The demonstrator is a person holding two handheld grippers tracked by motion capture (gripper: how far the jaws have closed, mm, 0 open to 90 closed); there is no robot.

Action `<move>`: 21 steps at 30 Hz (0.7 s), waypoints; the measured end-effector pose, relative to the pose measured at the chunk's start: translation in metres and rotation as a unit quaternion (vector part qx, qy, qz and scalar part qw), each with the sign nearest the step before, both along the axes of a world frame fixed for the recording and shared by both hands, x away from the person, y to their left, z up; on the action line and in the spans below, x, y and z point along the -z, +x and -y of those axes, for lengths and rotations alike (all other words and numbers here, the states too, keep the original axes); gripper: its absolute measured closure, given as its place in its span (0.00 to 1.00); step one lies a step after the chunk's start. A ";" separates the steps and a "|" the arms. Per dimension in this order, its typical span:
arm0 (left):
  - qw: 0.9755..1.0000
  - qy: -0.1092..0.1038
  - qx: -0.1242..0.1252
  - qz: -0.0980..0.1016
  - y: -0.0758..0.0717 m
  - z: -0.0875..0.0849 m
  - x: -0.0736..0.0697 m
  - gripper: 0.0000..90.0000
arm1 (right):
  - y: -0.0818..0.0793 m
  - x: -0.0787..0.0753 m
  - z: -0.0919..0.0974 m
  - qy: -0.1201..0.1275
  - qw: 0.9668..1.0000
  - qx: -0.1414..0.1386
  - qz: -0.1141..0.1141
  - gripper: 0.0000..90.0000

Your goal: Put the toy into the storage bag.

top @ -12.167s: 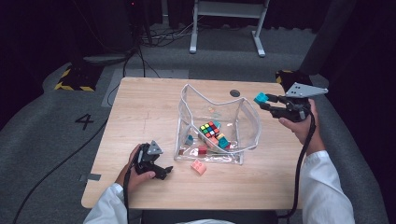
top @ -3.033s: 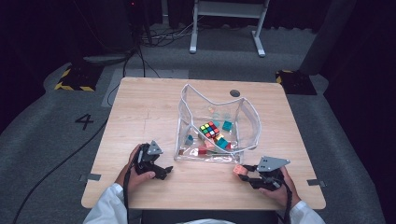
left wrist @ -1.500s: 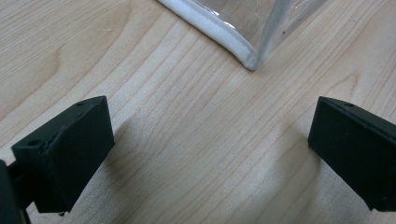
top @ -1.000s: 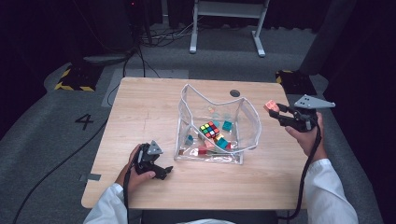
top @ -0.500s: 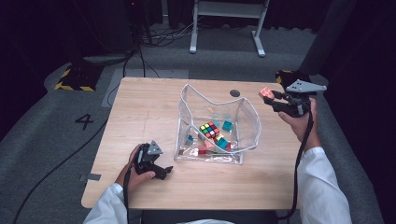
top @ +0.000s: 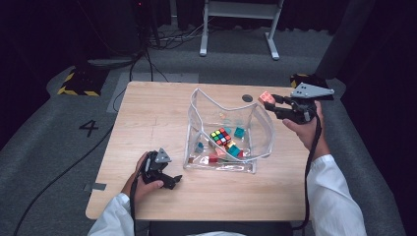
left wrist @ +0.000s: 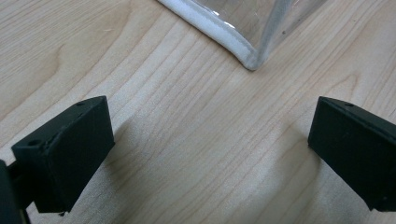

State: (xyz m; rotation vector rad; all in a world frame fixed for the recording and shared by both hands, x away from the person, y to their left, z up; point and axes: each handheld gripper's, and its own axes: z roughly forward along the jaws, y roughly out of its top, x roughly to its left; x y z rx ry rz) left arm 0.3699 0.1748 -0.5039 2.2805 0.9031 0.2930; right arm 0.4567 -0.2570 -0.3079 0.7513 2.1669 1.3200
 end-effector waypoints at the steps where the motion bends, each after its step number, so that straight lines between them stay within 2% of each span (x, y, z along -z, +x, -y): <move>1: 1.000 0.001 0.000 0.000 0.000 0.000 0.000 0.00 | 0.000 0.000 -0.001 -0.001 1.000 -0.005 0.003 0.66; 5: 1.000 0.000 0.000 0.000 0.000 0.000 0.000 0.00 | -0.009 0.002 -0.013 0.007 0.999 -0.033 0.001 0.66; 11: 1.000 0.000 0.000 0.000 0.000 0.000 0.000 0.00 | -0.014 0.006 -0.032 -0.008 0.997 -0.076 -0.013 0.66; 17: 1.000 0.001 0.000 0.000 0.000 0.000 0.000 0.00 | -0.012 0.010 -0.049 -0.053 0.993 -0.107 -0.015 0.66; 21: 1.000 0.000 0.000 0.000 0.000 0.000 0.000 0.00 | -0.009 0.011 -0.060 -0.071 0.989 -0.127 -0.024 0.66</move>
